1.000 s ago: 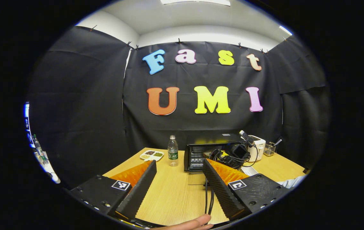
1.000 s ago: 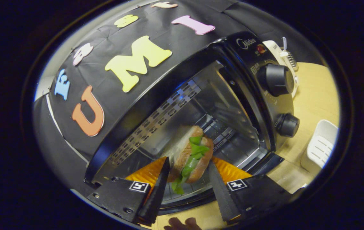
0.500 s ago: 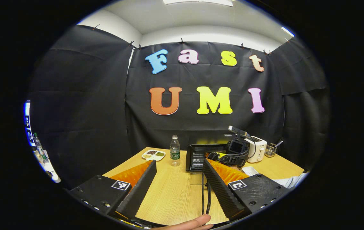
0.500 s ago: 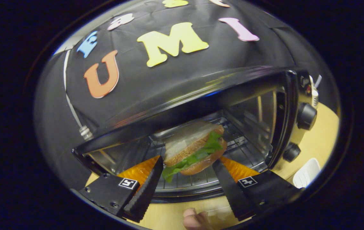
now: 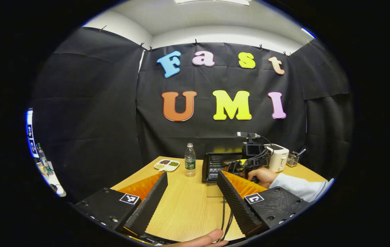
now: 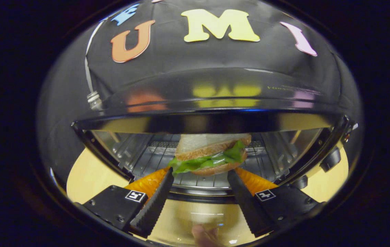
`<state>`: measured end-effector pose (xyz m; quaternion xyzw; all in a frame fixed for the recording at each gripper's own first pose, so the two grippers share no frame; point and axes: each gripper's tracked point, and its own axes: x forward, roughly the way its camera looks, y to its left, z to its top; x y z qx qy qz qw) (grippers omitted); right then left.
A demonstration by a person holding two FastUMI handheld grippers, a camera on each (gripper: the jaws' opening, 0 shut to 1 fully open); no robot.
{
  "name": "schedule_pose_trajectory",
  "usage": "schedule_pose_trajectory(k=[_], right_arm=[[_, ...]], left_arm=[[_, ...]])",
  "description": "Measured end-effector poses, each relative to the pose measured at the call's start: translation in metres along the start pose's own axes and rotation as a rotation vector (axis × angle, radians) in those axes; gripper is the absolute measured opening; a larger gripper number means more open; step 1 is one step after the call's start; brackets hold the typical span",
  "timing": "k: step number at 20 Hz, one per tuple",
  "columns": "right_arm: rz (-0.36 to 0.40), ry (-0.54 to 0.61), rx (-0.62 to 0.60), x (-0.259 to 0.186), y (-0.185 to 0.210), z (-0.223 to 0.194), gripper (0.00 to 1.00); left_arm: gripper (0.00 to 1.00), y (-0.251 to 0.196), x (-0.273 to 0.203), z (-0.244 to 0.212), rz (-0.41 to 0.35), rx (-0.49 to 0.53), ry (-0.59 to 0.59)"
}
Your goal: Open the electric oven with the left hand, put the food in, and close the electric oven.
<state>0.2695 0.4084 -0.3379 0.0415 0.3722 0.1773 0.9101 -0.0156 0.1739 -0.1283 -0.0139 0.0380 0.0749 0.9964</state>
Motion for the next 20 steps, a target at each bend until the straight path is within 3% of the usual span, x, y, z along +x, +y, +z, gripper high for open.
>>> schedule_pose_trajectory(k=[7, 8, 9, 12, 14, 15, 17, 18, 20], right_arm=[[0.089, -0.083, 0.037, -0.068, -0.015, 0.009, 1.00], [0.099, -0.118, 0.038, -0.084, -0.017, 0.015, 0.91], [0.110, -0.145, 0.035, -0.100, -0.020, 0.017, 1.00], [0.135, -0.249, 0.032, -0.158, -0.030, 0.032, 1.00], [0.105, -0.354, 0.032, -0.199, -0.045, 0.047, 1.00], [0.087, -0.393, 0.020, -0.220, -0.053, 0.052, 0.88], [0.040, -0.494, -0.012, -0.258, -0.071, 0.064, 0.88], [0.011, -0.535, -0.032, -0.276, -0.080, 0.068, 1.00], [-0.034, -0.619, -0.042, -0.314, -0.096, 0.077, 0.99]], left_arm=[[0.95, 0.000, 0.011, -0.008, -0.001, -0.018, 0.027], [0.95, -0.002, 0.016, -0.009, -0.005, -0.023, 0.030], [0.95, -0.003, 0.017, -0.010, -0.007, -0.024, 0.031], [0.95, -0.009, 0.027, -0.017, -0.017, -0.021, 0.050], [0.95, -0.014, 0.036, -0.022, -0.020, -0.011, 0.062], [0.96, -0.014, 0.042, -0.023, -0.014, -0.006, 0.068], [0.95, -0.019, 0.052, -0.029, -0.013, -0.011, 0.090], [0.96, -0.025, 0.057, -0.031, -0.022, -0.013, 0.097], [0.96, -0.037, 0.066, -0.036, -0.044, -0.006, 0.108]])
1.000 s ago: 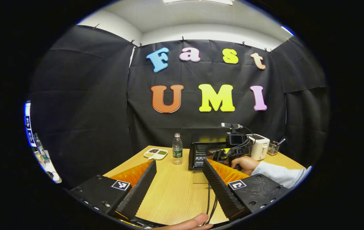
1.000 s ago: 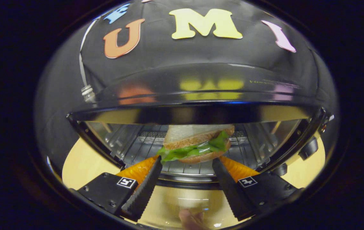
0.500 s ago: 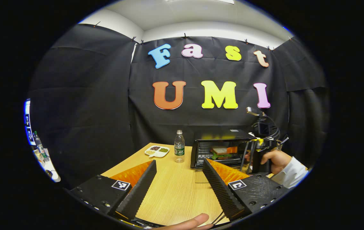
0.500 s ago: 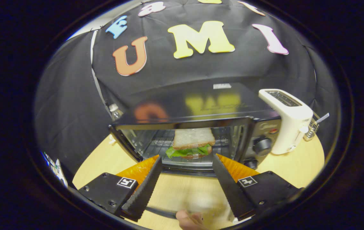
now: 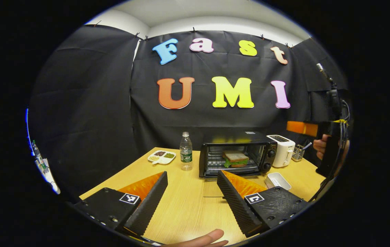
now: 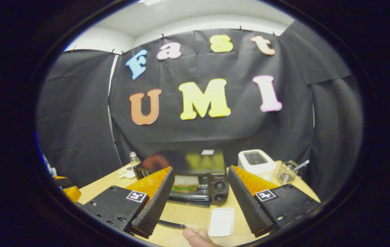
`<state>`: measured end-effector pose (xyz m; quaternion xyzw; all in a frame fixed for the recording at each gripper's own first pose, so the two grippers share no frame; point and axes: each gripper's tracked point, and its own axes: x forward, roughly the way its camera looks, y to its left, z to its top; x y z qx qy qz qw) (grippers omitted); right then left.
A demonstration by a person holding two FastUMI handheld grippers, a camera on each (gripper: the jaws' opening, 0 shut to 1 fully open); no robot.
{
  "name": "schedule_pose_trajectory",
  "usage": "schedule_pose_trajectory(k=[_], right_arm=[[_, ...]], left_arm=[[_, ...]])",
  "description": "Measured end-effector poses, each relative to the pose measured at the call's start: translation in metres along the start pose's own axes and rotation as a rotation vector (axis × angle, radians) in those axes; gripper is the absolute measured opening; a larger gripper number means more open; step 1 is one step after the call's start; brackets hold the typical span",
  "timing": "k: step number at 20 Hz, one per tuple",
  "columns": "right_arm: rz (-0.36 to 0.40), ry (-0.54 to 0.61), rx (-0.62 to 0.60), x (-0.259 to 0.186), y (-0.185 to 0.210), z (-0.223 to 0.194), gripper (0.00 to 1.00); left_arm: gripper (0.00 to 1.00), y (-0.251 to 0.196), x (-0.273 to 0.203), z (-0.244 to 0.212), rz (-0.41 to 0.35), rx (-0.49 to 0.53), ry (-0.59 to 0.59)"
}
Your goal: Open the electric oven with the left hand, put the food in, and close the electric oven.
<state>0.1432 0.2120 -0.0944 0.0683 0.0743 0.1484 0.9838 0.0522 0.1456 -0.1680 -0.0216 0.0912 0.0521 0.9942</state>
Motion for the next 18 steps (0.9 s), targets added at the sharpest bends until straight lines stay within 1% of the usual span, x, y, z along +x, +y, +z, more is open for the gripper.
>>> schedule_pose_trajectory(k=[1, 4, 6, 9, 11, 13, 16, 18], right_arm=[[-0.008, -0.028, 0.002, -0.015, -0.010, 0.010, 0.99], [-0.013, -0.062, 0.022, -0.047, -0.038, 0.026, 0.99], [-0.035, -0.091, 0.022, -0.066, -0.062, 0.043, 0.99], [-0.130, -0.132, -0.029, -0.097, -0.105, 0.062, 0.99], [-0.186, -0.138, -0.062, -0.113, -0.127, 0.066, 0.99], [-0.217, -0.120, -0.067, -0.125, -0.143, 0.062, 1.00], [-0.245, -0.124, -0.022, -0.142, -0.163, 0.063, 0.99], [-0.235, -0.128, -0.008, -0.143, -0.170, 0.053, 0.99]], left_arm=[[0.96, -0.006, 0.005, -0.001, -0.009, 0.002, 0.000], [0.95, -0.033, 0.020, -0.010, -0.061, -0.017, 0.008], [0.95, -0.049, 0.030, -0.022, -0.088, -0.029, 0.037], [0.96, -0.075, 0.044, -0.047, -0.123, -0.029, 0.105], [0.96, -0.093, 0.053, -0.063, -0.141, -0.012, 0.149], [0.96, -0.108, 0.062, -0.083, -0.160, 0.022, 0.198], [0.96, -0.133, 0.073, -0.114, -0.198, 0.043, 0.289], [0.96, -0.141, 0.078, -0.131, -0.196, 0.068, 0.339]])
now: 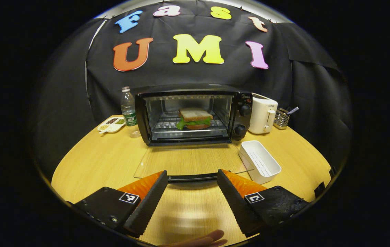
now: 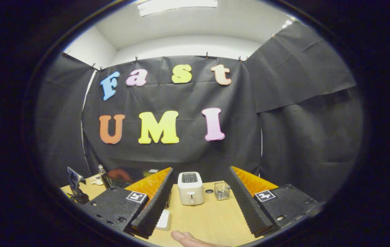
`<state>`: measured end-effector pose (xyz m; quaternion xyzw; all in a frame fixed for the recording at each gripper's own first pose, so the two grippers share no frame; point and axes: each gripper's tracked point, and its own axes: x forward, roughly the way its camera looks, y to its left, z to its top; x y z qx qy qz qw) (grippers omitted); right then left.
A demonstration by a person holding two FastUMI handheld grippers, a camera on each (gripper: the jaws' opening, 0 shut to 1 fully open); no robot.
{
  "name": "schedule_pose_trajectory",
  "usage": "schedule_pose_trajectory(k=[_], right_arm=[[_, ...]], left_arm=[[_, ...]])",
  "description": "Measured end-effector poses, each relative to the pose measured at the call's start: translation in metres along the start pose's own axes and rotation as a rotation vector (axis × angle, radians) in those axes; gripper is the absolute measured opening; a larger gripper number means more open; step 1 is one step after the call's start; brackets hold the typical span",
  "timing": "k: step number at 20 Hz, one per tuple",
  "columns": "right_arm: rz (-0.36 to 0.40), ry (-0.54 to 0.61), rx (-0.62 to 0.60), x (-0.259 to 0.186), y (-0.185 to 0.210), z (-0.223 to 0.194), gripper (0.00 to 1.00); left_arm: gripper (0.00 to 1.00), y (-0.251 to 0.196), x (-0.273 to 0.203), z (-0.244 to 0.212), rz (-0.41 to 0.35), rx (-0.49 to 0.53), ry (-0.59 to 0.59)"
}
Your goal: Open the electric oven with the left hand, put the food in, and close the electric oven.
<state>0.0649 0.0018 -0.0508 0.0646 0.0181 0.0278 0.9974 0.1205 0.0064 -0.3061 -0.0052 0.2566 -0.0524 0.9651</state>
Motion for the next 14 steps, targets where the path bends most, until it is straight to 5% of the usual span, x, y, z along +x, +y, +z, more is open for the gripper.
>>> schedule_pose_trajectory(k=[1, 3, 4, 9, 10, 11, 14], right_arm=[[0.008, 0.015, -0.001, -0.001, -0.002, -0.007, 0.89], [0.003, 0.029, -0.005, 0.001, -0.012, -0.015, 0.90], [-0.010, 0.027, -0.004, 0.002, -0.017, -0.014, 1.00], [0.028, 0.044, 0.024, 0.006, -0.008, -0.024, 1.00], [0.042, 0.055, 0.019, 0.008, -0.005, -0.028, 0.90], [0.050, 0.061, 0.011, 0.008, -0.003, -0.030, 1.00], [0.058, 0.067, -0.012, 0.009, -0.001, -0.034, 1.00]], left_arm=[[0.96, -0.004, 0.005, -0.009, -0.009, 0.002, 0.036], [0.96, -0.011, 0.011, -0.028, -0.017, 0.001, 0.130], [0.96, -0.011, 0.012, -0.033, -0.002, 0.003, 0.162], [0.96, -0.011, 0.021, -0.044, 0.019, 0.012, 0.226], [0.96, -0.012, 0.023, -0.045, 0.024, 0.012, 0.233], [0.96, -0.013, 0.024, -0.046, 0.020, 0.009, 0.237], [0.96, -0.018, 0.030, -0.045, -0.004, -0.001, 0.244]])
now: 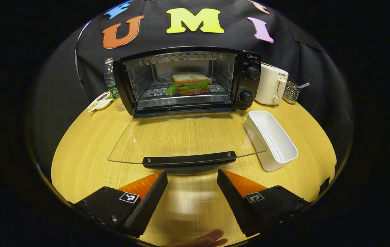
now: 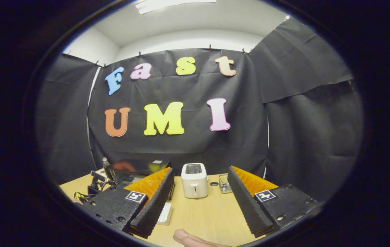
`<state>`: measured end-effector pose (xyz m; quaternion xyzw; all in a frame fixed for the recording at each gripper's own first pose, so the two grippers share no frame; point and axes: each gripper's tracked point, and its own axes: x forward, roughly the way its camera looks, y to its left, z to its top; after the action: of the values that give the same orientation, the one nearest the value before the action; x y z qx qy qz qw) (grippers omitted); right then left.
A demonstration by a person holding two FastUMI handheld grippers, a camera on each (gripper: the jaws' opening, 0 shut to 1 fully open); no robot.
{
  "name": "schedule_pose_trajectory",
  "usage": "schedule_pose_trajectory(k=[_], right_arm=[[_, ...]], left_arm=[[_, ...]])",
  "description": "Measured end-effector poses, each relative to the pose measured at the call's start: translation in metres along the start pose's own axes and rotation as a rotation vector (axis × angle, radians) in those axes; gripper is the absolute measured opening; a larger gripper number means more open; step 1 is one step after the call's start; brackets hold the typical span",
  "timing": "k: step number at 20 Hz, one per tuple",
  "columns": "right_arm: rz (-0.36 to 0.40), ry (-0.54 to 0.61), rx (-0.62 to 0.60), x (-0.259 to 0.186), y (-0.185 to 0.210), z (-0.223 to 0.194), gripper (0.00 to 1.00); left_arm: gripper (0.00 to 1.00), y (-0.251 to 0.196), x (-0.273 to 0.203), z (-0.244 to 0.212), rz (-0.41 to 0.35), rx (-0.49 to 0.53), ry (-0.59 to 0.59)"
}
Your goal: Open the electric oven with the left hand, put the food in, and close the electric oven.
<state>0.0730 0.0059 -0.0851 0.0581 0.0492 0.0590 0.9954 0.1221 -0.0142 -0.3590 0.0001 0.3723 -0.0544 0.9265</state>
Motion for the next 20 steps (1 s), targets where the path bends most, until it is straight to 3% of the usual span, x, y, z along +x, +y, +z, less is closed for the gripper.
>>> schedule_pose_trajectory(k=[3, 4, 7, 8, 9, 11, 12, 20], right_arm=[[0.001, 0.007, 0.000, 0.001, -0.002, -0.003, 1.00], [0.000, 0.009, 0.002, 0.002, -0.002, -0.004, 1.00], [-0.006, 0.012, 0.006, 0.001, -0.006, -0.006, 1.00], [-0.005, 0.012, 0.007, 0.001, -0.006, -0.006, 1.00], [-0.005, 0.015, 0.009, 0.001, -0.006, -0.007, 1.00], [-0.007, 0.016, 0.015, 0.001, -0.008, -0.009, 1.00], [-0.008, 0.019, 0.018, 0.002, -0.008, -0.010, 1.00], [-0.011, 0.047, 0.014, 0.005, -0.006, -0.019, 1.00]], left_arm=[[1.00, 0.001, 0.005, 0.003, -0.007, 0.023, 0.017], [0.95, 0.001, 0.004, 0.003, -0.010, 0.014, 0.021], [0.95, 0.002, 0.003, 0.005, -0.020, -0.009, 0.023], [1.00, 0.001, 0.001, 0.007, -0.017, -0.016, 0.017], [0.95, 0.001, -0.001, 0.010, -0.010, -0.021, 0.007], [1.00, -0.001, -0.006, 0.016, 0.007, -0.005, -0.016], [0.95, -0.001, -0.009, 0.021, 0.018, 0.002, -0.030], [0.95, 0.003, -0.020, 0.049, 0.055, -0.024, -0.114]])
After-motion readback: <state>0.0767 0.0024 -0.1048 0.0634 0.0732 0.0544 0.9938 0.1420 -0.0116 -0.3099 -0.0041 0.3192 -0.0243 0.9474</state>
